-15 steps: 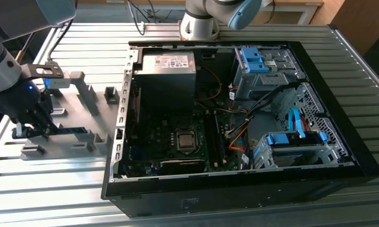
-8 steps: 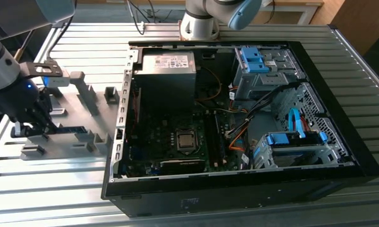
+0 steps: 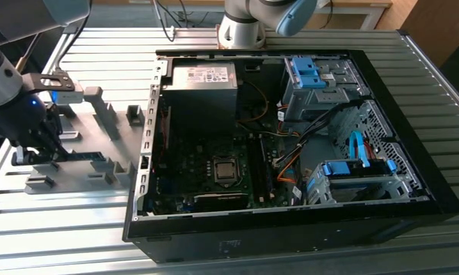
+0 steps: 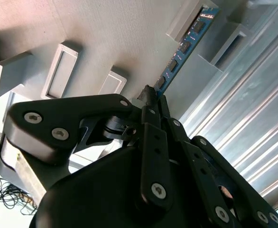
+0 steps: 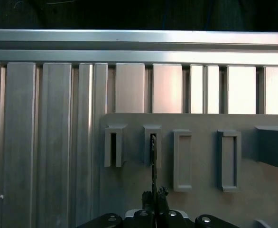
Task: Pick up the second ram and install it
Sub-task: 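Pick up the second ram and move it above second insertion slot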
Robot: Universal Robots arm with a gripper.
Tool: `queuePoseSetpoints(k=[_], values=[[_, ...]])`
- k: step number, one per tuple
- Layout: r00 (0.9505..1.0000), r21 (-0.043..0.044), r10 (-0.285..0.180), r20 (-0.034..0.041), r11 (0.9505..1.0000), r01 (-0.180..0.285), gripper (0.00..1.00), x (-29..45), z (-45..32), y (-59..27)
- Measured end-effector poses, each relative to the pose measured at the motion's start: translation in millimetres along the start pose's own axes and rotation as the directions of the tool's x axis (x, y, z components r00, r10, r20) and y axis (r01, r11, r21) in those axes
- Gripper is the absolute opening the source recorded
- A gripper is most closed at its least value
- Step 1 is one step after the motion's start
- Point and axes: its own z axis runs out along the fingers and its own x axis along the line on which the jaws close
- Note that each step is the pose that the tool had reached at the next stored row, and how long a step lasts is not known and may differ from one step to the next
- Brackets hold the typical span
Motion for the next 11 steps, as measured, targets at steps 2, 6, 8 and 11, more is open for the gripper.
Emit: queuePoseSetpoints(k=[2, 6, 8, 11], values=[[1.0000, -0.0003, 0.000, -0.0002, 1.0000, 0.000, 0.14, 0.0, -0.7, 0.0], [1.0000, -0.0002, 0.000, -0.0001, 1.0000, 0.000, 0.14, 0.0, -2.7, 0.0], [1.0000, -0.0003, 0.000, -0.0002, 1.0000, 0.000, 0.14, 0.0, -3.6, 0.0], [1.0000, -0.0002, 0.000, -0.0002, 1.0000, 0.000, 0.14, 0.0, -4.8, 0.0]])
